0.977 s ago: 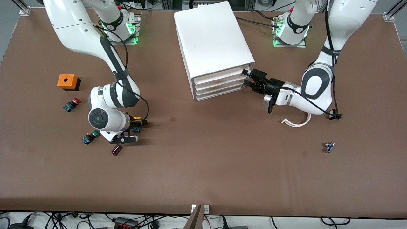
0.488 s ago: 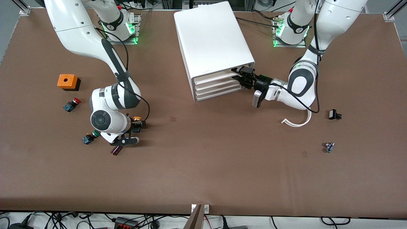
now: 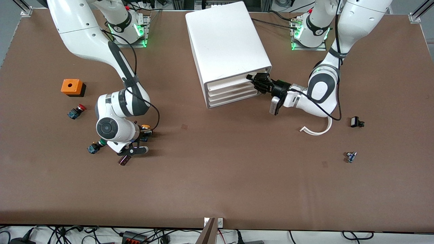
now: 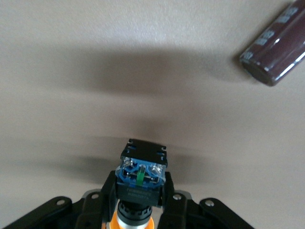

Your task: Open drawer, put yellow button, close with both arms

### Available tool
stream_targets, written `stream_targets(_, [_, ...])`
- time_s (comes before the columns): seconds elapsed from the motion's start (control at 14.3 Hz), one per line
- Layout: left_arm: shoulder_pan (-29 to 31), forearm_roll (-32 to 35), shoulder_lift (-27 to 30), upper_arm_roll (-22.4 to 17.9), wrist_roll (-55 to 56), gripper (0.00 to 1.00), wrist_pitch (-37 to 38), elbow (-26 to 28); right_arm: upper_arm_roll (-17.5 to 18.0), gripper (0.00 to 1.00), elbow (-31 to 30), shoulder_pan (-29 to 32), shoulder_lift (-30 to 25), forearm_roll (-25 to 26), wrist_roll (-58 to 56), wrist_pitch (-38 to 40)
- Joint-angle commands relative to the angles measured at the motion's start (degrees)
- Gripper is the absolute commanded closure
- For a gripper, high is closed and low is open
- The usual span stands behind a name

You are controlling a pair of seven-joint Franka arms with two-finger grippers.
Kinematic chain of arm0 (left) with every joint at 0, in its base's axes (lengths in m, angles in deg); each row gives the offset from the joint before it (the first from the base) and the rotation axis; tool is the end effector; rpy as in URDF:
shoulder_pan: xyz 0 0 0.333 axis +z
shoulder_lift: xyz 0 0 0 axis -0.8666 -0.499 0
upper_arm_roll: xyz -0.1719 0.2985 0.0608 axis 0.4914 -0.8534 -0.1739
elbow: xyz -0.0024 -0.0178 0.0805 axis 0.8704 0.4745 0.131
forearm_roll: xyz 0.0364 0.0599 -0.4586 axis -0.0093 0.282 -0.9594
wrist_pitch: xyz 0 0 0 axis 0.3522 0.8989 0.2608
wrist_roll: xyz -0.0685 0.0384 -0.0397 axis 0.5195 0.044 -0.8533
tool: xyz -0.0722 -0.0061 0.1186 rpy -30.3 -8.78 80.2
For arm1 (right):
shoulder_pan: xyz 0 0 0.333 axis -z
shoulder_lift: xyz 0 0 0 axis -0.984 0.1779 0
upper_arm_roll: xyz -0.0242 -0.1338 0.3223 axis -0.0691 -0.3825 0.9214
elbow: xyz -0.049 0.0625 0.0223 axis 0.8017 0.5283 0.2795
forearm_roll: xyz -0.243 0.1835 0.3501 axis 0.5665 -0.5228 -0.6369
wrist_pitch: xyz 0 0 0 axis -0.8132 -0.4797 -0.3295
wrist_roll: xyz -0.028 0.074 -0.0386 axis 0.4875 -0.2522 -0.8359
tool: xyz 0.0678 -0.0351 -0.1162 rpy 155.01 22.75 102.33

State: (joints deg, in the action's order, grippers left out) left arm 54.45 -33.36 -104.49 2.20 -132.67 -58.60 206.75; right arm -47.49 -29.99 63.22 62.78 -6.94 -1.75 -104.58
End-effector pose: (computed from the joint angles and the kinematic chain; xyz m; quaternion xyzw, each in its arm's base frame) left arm 0.5143 -0.2770 0.1986 0.7330 -0.1759 -0.1505 0.6397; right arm 0.7062 0.1941 0.1338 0.9942 0.0597 -0.0894 0.0062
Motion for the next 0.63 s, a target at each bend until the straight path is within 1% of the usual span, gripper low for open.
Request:
stream_targets(0.0, [0.4, -0.6, -1.0, -0.7, -0.4, 0.97, -0.3, -2.6, -0.1, 0.91, 2.6, -0.2, -0.1, 0.7, -0.8, 1.3])
stream_targets(0.14, [1.0, -0.3, -2.3, -0.8, -0.2, 0.97, -0.3, -4.6, -0.1, 0.98, 5.8, -0.4, -0.4, 0.8, -1.8, 4.0])
stream_targets(0.21, [1.1, -0.3, -3.2, -0.9, 0.2, 0.97, -0.3, -6.0, 0.0, 1.00, 9.3, -0.3, -0.8, 0.6, -2.4, 7.4])
stream_targets(0.35, [2.4, 1.6, -5.3, -1.0, 1.2, 0.97, -0.3, -9.1, 0.0, 1.00, 17.2, -0.2, -0.6, 0.2, -2.8, 15.9])
stream_targets(0.42, [3.1, 3.1, -6.4, -1.0, 1.9, 0.97, -0.3, -11.1, 0.0, 1.00, 20.7, -0.3, -0.5, 0.0, -3.0, 18.8])
stream_targets(0.56, [4.2, 5.4, -8.5, -1.0, 3.5, 0.97, -0.3, -14.4, 0.5, 1.00, 24.1, -1.6, -0.8, 0.0, -3.0, 21.3])
